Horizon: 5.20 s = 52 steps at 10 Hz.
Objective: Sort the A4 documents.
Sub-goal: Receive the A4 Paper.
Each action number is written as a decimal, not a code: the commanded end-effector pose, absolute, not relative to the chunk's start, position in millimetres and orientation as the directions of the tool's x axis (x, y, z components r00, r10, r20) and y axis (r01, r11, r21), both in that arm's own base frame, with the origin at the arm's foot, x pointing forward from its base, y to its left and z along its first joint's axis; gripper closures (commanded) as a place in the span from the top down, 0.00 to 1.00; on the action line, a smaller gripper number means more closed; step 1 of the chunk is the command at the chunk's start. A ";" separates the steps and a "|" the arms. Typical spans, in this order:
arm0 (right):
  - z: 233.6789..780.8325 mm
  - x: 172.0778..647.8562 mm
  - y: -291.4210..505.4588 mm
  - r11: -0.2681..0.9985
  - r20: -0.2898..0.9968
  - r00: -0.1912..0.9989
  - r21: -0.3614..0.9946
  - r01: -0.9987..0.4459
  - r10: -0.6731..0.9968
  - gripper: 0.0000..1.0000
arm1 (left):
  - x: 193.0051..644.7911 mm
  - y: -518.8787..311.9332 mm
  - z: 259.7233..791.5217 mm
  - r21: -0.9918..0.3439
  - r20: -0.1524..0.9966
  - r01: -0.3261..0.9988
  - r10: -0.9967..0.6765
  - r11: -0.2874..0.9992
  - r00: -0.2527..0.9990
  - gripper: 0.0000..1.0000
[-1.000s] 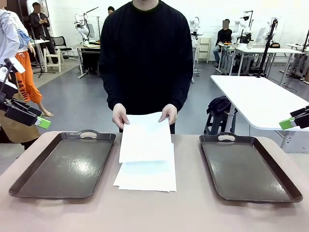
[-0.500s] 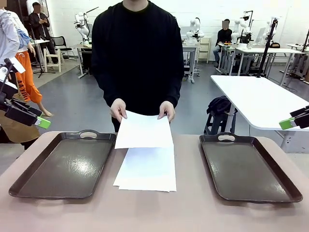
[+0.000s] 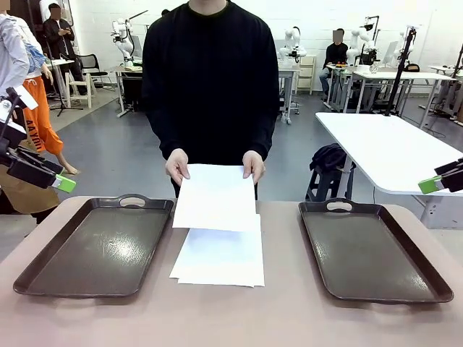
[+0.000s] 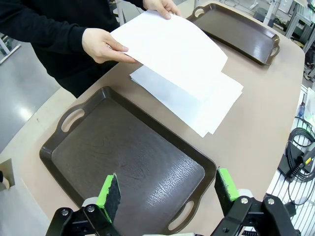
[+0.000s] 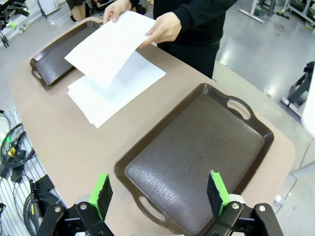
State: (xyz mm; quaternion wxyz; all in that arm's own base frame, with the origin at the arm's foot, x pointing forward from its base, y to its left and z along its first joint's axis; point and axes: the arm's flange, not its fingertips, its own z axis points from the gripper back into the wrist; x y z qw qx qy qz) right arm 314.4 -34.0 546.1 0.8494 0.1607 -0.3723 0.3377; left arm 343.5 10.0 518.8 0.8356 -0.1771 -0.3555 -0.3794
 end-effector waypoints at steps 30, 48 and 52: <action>545.8 314.7 -33.7 0.719 0.741 0.495 0.022 -0.694 0.455 1.00 | 477.0 -108.4 474.0 -0.520 0.584 0.542 -0.189 0.660 0.790 1.00; 545.8 314.7 -33.7 0.719 0.741 0.495 0.022 -0.694 0.455 1.00 | 587.4 -197.2 418.6 -0.963 0.049 0.045 0.007 0.266 0.999 1.00; 545.8 314.7 -33.7 0.719 0.741 0.495 0.022 -0.694 0.455 1.00 | 584.7 -196.0 404.9 -0.989 0.040 0.041 -0.010 0.144 0.999 1.00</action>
